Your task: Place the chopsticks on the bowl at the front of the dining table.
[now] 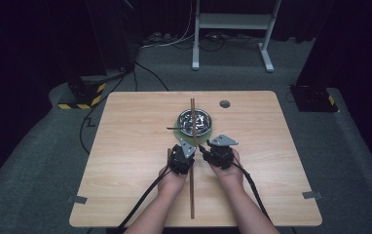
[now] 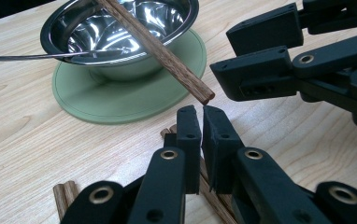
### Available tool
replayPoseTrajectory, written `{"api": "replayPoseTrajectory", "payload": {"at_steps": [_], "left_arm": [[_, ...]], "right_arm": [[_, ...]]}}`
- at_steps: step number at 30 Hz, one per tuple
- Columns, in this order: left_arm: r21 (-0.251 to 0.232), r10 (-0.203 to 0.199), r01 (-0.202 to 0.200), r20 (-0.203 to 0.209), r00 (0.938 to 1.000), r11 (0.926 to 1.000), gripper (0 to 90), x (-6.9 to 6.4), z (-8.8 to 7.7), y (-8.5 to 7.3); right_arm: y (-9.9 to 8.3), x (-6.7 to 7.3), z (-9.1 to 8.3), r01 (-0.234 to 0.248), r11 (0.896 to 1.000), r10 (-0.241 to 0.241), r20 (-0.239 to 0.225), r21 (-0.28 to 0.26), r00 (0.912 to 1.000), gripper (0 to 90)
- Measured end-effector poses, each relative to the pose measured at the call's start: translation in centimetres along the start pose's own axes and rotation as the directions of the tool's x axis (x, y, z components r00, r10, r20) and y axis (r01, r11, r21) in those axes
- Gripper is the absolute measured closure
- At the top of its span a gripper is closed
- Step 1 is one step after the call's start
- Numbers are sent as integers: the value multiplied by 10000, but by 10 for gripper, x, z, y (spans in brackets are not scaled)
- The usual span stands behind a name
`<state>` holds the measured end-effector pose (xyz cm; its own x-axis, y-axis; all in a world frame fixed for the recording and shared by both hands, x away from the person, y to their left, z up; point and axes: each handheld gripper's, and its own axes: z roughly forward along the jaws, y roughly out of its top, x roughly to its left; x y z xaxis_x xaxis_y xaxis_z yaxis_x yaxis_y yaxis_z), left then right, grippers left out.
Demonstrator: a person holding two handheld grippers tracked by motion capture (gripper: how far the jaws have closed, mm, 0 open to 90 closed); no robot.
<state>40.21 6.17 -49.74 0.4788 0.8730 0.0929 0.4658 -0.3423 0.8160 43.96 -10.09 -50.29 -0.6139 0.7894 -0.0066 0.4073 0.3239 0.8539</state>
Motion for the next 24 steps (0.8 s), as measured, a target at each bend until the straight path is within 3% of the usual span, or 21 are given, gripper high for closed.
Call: {"api": "replayPoseTrajectory", "payload": {"at_steps": [15,24], "left_arm": [[80,47,-47,-38,10000,10000,845,1,-3,-1],[39,75,-73,-374,9993,10000,793,24,-21,-8]], "right_arm": [[0,0,0,-67,10000,66,-14,-46,10000,579],[-1,-3,-1,-221,9998,221,23,-1,9998,556]]}}
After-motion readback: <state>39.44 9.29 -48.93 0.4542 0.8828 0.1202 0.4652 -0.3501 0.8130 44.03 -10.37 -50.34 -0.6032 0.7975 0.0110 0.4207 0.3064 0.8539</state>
